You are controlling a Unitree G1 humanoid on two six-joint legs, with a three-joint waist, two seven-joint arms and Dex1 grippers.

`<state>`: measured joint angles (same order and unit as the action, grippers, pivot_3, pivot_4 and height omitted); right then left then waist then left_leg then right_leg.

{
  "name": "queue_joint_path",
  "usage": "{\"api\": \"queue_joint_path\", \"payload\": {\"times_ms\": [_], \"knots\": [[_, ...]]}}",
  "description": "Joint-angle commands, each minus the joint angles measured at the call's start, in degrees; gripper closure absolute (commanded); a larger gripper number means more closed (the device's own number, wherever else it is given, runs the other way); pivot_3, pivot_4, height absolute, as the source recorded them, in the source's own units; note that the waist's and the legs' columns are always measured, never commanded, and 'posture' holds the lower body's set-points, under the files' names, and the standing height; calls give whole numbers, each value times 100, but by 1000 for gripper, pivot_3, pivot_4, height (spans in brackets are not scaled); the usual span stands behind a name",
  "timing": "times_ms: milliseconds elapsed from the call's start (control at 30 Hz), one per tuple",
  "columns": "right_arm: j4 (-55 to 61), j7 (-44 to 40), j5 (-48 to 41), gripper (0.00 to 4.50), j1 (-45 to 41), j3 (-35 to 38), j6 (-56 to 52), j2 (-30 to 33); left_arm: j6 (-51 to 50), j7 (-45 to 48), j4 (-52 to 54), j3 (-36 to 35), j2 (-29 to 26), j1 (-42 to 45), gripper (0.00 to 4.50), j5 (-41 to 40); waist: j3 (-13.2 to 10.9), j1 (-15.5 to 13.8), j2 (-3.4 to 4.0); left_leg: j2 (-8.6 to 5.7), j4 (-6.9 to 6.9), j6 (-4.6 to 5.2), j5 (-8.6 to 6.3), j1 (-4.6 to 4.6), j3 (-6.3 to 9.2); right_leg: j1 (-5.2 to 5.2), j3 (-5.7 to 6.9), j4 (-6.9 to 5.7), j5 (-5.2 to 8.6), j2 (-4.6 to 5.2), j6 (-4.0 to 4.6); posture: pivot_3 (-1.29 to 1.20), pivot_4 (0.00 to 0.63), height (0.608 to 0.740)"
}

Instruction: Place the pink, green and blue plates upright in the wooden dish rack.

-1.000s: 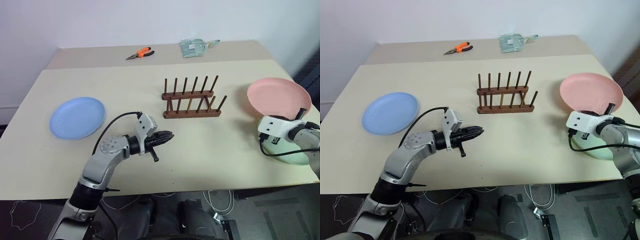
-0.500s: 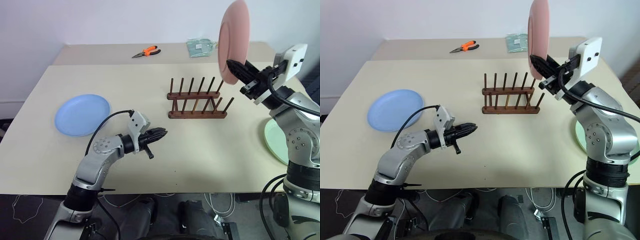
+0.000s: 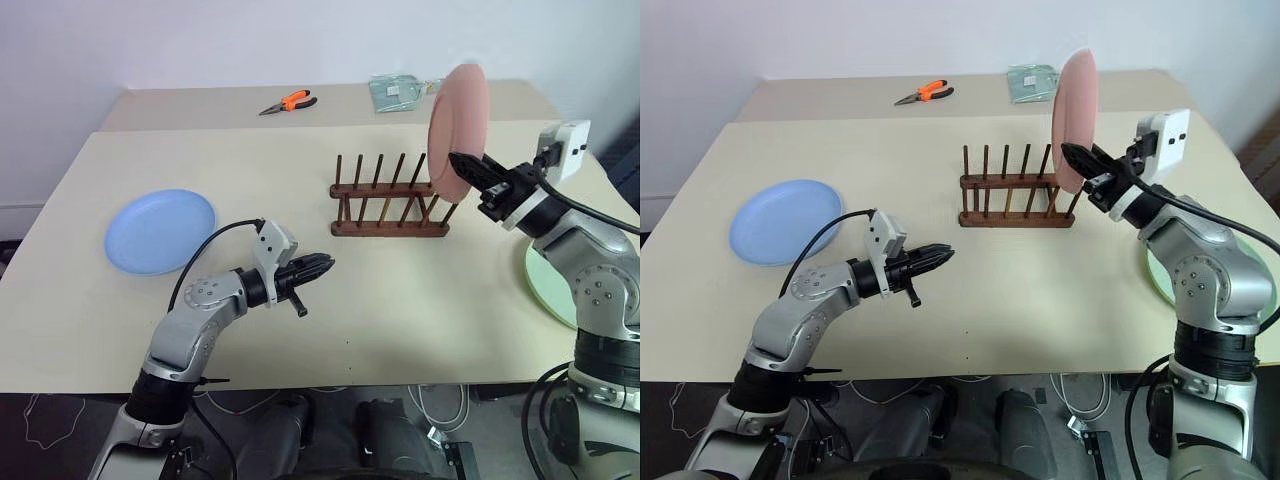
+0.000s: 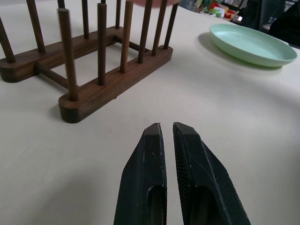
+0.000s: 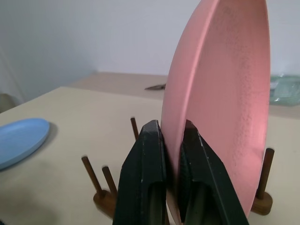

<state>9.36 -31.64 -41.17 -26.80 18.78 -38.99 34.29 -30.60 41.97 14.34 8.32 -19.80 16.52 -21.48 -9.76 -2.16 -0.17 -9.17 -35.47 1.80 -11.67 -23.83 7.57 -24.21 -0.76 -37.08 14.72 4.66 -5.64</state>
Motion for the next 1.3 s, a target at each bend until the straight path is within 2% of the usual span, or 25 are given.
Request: {"api": "queue_joint_path", "payload": {"times_ms": [33,133,267,300,467,600,667,767,867,1100,1133,1200,1300], "knots": [[-245,-111,-53,4107,-141,141,39,75,72,-15,205,-37,-29,43,4149,-47,0,2,0,0,0,0,0,0,0,0,0,0,0,0,0,0,150,727],[-401,-121,173,3008,-191,77,240,134,73,-35,209,-36,-34,40,4149,-39,0,-2,0,0,0,0,0,-1,0,-2,0,0,0,0,0,0,150,727],[-437,-81,519,896,-226,59,619,193,74,-58,220,-31,-45,23,4149,-41,0,-2,1,0,0,0,0,-11,0,-11,0,0,0,0,0,0,150,727],[-399,-89,623,493,-208,133,752,281,72,-59,225,-28,-57,17,4149,-36,0,-1,1,0,0,0,1,-12,0,-13,0,0,-1,0,-1,0,150,727],[-16,-124,763,493,148,687,982,792,54,-48,223,-15,-97,18,4149,-38,0,-34,2,0,-3,-2,2,-24,0,-21,2,0,-1,0,-1,0,150,727],[261,-239,695,493,922,1344,782,1210,43,41,144,17,-134,63,4149,-77,0,-20,1,0,-7,1,-1,-31,0,-21,3,6,-1,1,-2,0,150,727],[344,-322,1000,493,1531,1391,797,1384,72,123,57,75,-144,105,4149,-63,1,-18,2,0,-11,2,-1,-32,0,-21,3,3,-1,1,-1,0,150,727],[470,-360,1567,493,2376,1074,807,1630,122,215,-59,158,-131,175,4149,-30,2,-8,5,1,-18,2,0,-31,0,-20,3,-1,0,0,0,0,150,727],[498,-14,2394,493,3052,471,931,1584,199,279,-244,270,-79,318,4149,32,7,8,14,1,-25,1,-1,-31,-4,-20,0,-2,2,0,4,0,150,727],[93,749,3149,493,2945,-250,338,1297,307,389,-428,438,-31,469,4149,139,11,-8,25,2,-39,1,-1,-37,-8,-21,0,-8,3,0,5,0,150,727],[-27,808,3262,1031,2901,-319,376,1299,322,395,-439,439,-38,464,4149,155,10,-11,24,2,-41,1,-1,-37,-8,-20,0,-7,3,0,4,0,150,727],[-178,857,3396,1824,2814,-387,449,1289,335,405,-441,417,-54,455,4149,161,11,-12,23,2,-45,1,-1,-38,-8,-18,1,-8,3,0,4,0,150,727],[-263,883,3476,3417,2705,-397,518,1272,320,398,-410,365,-66,429,4149,138,10,-23,23,2,-49,0,-3,-38,-8,-16,2,-7,2,0,3,0,150,727]]}}
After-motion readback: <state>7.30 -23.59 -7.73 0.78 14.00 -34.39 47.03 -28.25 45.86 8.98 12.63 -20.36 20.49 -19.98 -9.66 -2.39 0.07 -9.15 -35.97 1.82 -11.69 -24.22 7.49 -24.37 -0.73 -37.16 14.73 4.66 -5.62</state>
